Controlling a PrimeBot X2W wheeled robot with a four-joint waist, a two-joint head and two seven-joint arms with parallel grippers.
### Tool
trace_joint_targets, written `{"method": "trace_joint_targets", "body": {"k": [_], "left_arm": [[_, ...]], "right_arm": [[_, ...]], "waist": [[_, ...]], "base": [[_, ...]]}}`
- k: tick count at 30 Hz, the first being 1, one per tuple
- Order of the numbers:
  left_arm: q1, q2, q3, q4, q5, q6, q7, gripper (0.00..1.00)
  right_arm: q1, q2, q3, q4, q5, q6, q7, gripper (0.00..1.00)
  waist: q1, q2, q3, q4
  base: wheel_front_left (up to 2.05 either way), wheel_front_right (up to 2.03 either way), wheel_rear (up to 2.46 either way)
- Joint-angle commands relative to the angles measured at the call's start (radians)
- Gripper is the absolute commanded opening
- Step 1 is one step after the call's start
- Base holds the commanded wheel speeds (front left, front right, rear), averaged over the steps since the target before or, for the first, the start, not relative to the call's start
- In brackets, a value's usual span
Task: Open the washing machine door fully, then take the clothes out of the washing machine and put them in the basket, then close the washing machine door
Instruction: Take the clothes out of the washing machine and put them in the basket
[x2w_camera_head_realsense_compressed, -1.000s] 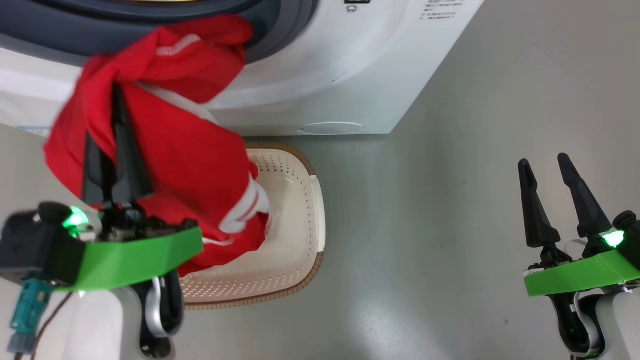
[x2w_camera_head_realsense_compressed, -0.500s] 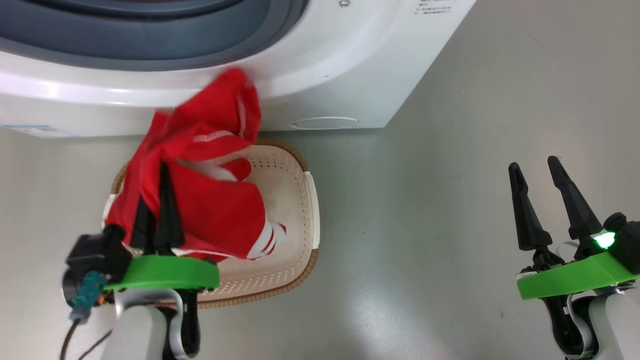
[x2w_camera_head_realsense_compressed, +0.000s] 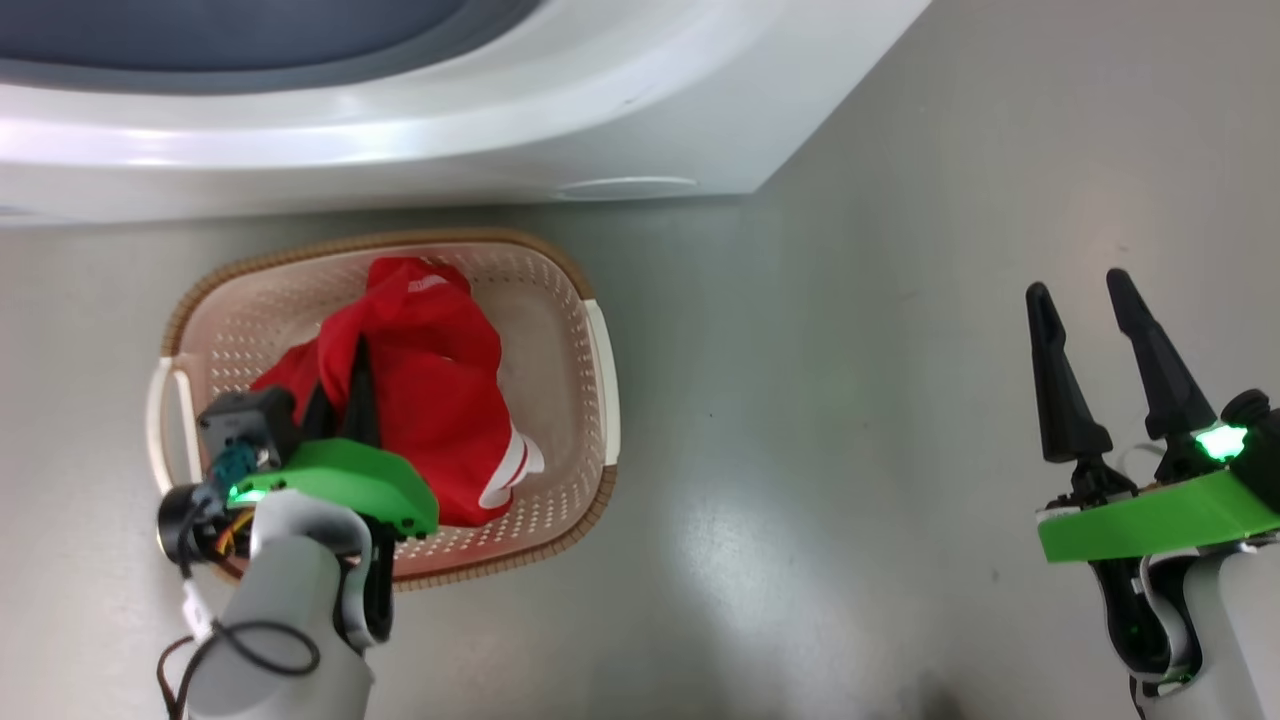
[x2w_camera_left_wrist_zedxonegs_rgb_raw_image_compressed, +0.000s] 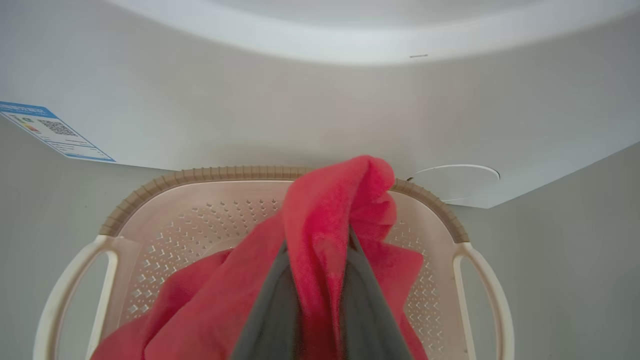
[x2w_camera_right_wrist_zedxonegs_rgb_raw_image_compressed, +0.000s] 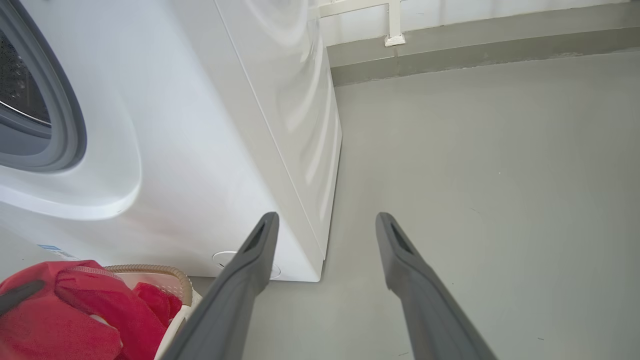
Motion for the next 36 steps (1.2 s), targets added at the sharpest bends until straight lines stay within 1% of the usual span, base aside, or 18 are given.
{"method": "trace_joint_targets", "body": {"k": [1, 5, 10, 11, 12, 13, 14, 15, 16, 17, 23, 29, 32, 36], "left_arm": [[-0.019, 0.021, 0.023, 0.032, -0.001, -0.012, -0.005, 0.0], [-0.078, 0.021, 0.011, 0.148, 0.0, -0.02, -0.005, 0.0], [-0.129, 0.021, 0.001, 0.248, -0.002, -0.026, -0.005, 0.0], [-0.139, 0.021, 0.003, 0.266, 0.0, -0.029, -0.005, 0.05], [-0.149, 0.021, 0.005, 0.282, 0.003, -0.032, -0.005, 0.18], [-0.156, 0.021, 0.007, 0.295, 0.004, -0.035, -0.005, 0.25], [-0.163, 0.021, 0.009, 0.305, 0.003, -0.037, -0.005, 0.4], [-0.172, 0.021, 0.014, 0.315, 0.004, -0.039, -0.005, 0.85], [-0.173, 0.021, 0.018, 0.316, 0.003, -0.04, -0.005, 0.95], [-0.174, 0.021, 0.023, 0.316, 0.002, -0.041, -0.005, 1.0], [-0.154, 0.021, 0.036, 0.285, -0.015, -0.038, -0.005, 1.0], [-0.123, 0.021, 0.044, 0.233, -0.023, -0.042, -0.005, 1.0], [-0.092, 0.021, 0.056, 0.181, -0.014, -0.043, -0.005, 1.0], [-0.038, 0.021, 0.075, 0.109, 0.012, -0.058, -0.005, 1.0]], "right_arm": [[-0.005, -0.013, 0.02, -0.024, 0.014, 0.006, -0.006, 1.0], [-0.019, -0.011, 0.021, -0.024, 0.016, 0.006, -0.006, 1.0], [-0.029, -0.011, 0.019, -0.026, 0.016, 0.006, -0.006, 1.0], [-0.031, -0.011, 0.018, -0.027, 0.016, 0.006, -0.006, 1.0], [-0.033, -0.011, 0.016, -0.027, 0.016, 0.006, -0.006, 1.0], [-0.034, -0.012, 0.015, -0.028, 0.016, 0.006, -0.006, 1.0], [-0.034, -0.012, 0.013, -0.029, 0.016, 0.006, -0.006, 1.0], [-0.035, -0.013, 0.01, -0.03, 0.016, 0.006, -0.006, 1.0], [-0.035, -0.013, 0.009, -0.029, 0.015, 0.006, -0.006, 1.0], [-0.035, -0.014, 0.008, -0.029, 0.014, 0.006, -0.006, 1.0], [-0.035, -0.017, 0.006, -0.025, 0.011, 0.006, -0.006, 1.0], [-0.024, -0.019, 0.007, -0.019, 0.009, 0.006, -0.006, 1.0], [-0.015, -0.02, 0.007, -0.014, 0.008, 0.006, -0.006, 1.0], [0.0, -0.019, 0.008, -0.004, 0.005, 0.006, -0.006, 1.0]], "waist": [[0.0, 0.0, 0.038, -0.018], [0.0, 0.0, 0.059, -0.034], [0.0, 0.0, 0.078, -0.044], [0.0, 0.0, 0.082, -0.045], [0.0, 0.0, 0.084, -0.045], [0.0, 0.0, 0.086, -0.045], [0.0, 0.0, 0.088, -0.045], [0.0, 0.0, 0.09, -0.044], [0.0, 0.0, 0.09, -0.042], [0.0, 0.0, 0.09, -0.041], [0.0, 0.0, 0.075, -0.032], [0.0, 0.0, 0.037, -0.023], [0.0, 0.0, 0.003, -0.021], [0.0, 0.0, -0.052, -0.02]], "base": [[0.0, 0.0, 0.0], [0.0, 0.0, 0.0], [0.0, 0.0, 0.0], [0.0, 0.0, 0.0], [0.0, 0.0, 0.0], [0.0, 0.0, 0.0], [0.0, 0.0, 0.0], [0.0, 0.0, 0.0], [0.0, 0.0, 0.0], [0.0, 0.0, 0.0], [0.0, 0.0, 0.0], [0.0, 0.0, 0.0], [0.0, 0.0, 0.0], [0.0, 0.0, 0.0]]}}
